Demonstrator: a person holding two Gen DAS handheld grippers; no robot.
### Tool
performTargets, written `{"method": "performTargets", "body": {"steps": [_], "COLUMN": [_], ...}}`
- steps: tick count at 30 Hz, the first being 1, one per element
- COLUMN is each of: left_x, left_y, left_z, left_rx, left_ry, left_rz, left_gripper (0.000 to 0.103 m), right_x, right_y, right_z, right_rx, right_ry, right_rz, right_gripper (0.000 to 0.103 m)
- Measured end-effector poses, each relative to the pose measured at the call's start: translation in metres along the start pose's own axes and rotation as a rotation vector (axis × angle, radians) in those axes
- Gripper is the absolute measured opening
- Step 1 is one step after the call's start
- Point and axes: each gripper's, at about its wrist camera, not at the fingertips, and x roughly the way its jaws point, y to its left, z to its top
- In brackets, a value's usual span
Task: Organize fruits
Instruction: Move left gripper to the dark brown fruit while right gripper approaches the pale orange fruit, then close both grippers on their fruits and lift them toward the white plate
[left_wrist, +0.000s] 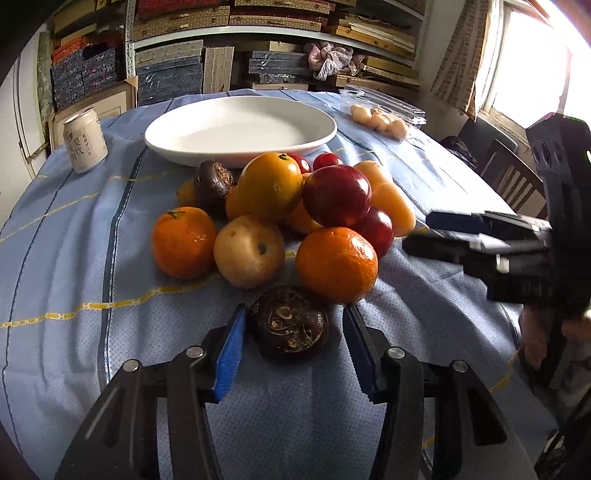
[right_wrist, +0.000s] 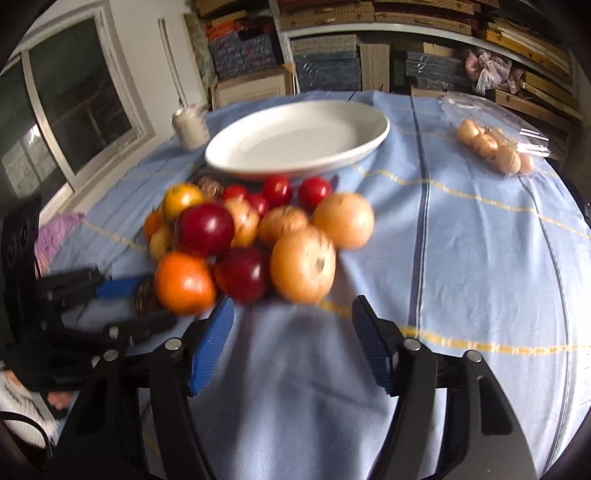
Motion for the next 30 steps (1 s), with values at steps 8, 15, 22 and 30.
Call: {"method": "performTargets", "body": {"steps": [8,15,22,30], "left_x": [-0.001,-0.001,-0.008,-0.029], "left_y": [0.000,0.001,-0.002,0.006], "left_z": [-0.001,-0.003,-0.005,-0.003], "left_rx": [-0.003,-0.011,-0.001,-0.041], "left_ry": [0.000,-0.002,-0.037,-0.114], "left_rz": [-0.005,-0.013,-0.009,-0.011], "left_gripper": [0.042,0.042,0.042,0.042], "right_x": [0.028,0.027,0.013,-0.008], "right_y": [-0.038,-0.044,-0.044,-0.033], "right_z": [0.014,0.015,0.003,-0.001], "right_rx": [0.250,0.247,0.192,0.127], "right_ry": [0.050,0.032,0.015,-0.060], "right_rz": [0.245,0.274,0.206,0.141], "right_gripper": [0.067,0.059,0.043,0.043]}}
